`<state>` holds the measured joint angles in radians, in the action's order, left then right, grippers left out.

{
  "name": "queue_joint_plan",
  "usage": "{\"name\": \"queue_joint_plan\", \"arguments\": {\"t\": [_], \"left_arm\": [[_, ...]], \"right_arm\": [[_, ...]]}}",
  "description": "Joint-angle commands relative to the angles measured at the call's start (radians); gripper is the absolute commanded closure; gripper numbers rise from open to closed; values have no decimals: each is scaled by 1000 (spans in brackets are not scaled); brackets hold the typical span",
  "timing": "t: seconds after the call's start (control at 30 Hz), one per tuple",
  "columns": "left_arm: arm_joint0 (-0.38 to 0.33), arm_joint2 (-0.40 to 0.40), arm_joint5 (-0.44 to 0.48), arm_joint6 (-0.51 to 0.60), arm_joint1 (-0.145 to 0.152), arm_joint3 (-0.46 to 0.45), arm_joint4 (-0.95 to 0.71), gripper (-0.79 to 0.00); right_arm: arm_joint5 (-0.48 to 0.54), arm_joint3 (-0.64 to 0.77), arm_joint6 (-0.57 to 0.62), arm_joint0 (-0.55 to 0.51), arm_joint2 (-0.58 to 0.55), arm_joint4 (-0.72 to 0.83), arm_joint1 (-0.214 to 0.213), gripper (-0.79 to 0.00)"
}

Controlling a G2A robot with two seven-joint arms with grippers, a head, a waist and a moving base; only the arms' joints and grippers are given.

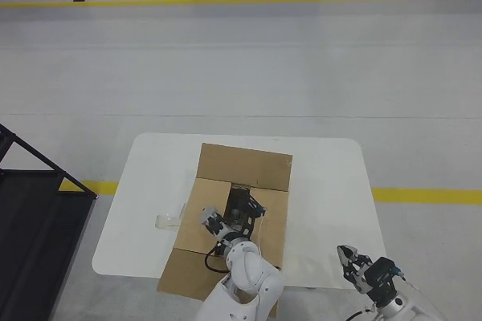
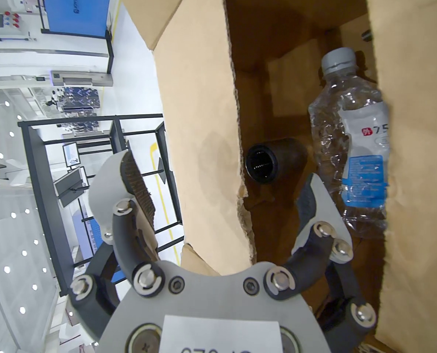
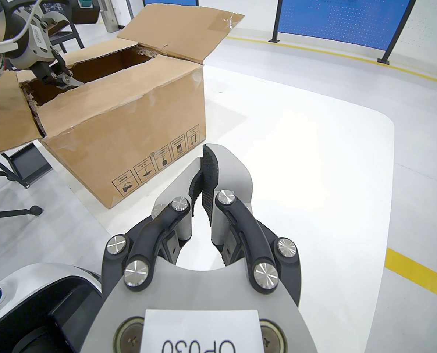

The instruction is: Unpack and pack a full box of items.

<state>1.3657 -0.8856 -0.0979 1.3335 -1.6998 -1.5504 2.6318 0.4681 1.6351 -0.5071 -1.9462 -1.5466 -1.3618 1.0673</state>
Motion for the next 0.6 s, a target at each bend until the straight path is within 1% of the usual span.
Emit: {"name": "queue_joint_plan", "arguments": {"t": [0.0, 0.03, 0.07, 0.1, 0.4, 0.57], "left_arm": [[-9, 13, 1, 4, -1, 26, 45, -320], [-11, 16, -2, 6, -2, 34, 48, -200], [-14, 17, -2, 10, -3, 41, 54, -123], [-17, 19, 0, 10, -3, 51, 75, 0], [-18, 9, -11, 3, -5, 77, 116, 0], [-16, 0, -43, -16, -6, 54, 74, 0]], "right_arm": [[-3, -1, 0, -1, 1, 0, 0, 0], [-3, 0, 0, -2, 2, 0, 1, 0], [-4, 1, 0, -2, 2, 0, 1, 0], [-4, 1, 1, -3, 2, 1, 1, 0], [-5, 8, 6, -2, 10, -1, 3, 0], [-3, 10, 11, 4, 6, -1, 2, 0]]}}
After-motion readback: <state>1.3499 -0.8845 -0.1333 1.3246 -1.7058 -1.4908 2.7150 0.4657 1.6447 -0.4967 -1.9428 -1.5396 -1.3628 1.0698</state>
